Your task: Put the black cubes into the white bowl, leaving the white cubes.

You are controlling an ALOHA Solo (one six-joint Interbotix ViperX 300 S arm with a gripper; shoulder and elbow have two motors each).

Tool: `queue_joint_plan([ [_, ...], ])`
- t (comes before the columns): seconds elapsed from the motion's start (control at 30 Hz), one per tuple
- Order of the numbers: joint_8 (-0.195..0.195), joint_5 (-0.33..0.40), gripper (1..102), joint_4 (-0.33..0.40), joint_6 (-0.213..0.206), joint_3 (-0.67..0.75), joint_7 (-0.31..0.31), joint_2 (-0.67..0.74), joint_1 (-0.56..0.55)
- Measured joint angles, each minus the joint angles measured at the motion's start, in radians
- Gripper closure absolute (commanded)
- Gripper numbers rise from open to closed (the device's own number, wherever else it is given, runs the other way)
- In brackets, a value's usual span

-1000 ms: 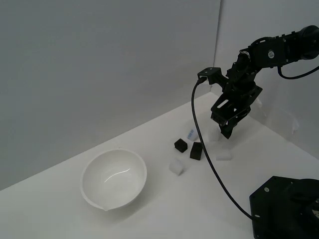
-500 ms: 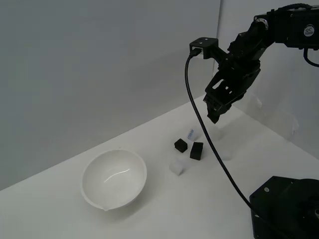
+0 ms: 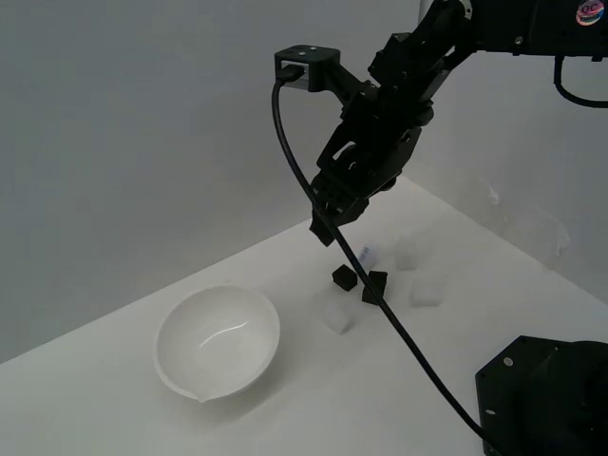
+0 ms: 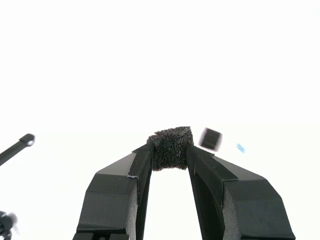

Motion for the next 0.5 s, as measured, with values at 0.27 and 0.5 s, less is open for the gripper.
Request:
queue_joint_plan([
  [0.27,-0.015,-0.074,76,-0.069,-0.044,-0.107,-0.044,-0.106,-0.138],
  [0.5,-0.015,-0.126,76,-0.121,-0.083,-0.196,-0.083,-0.196,-0.230],
])
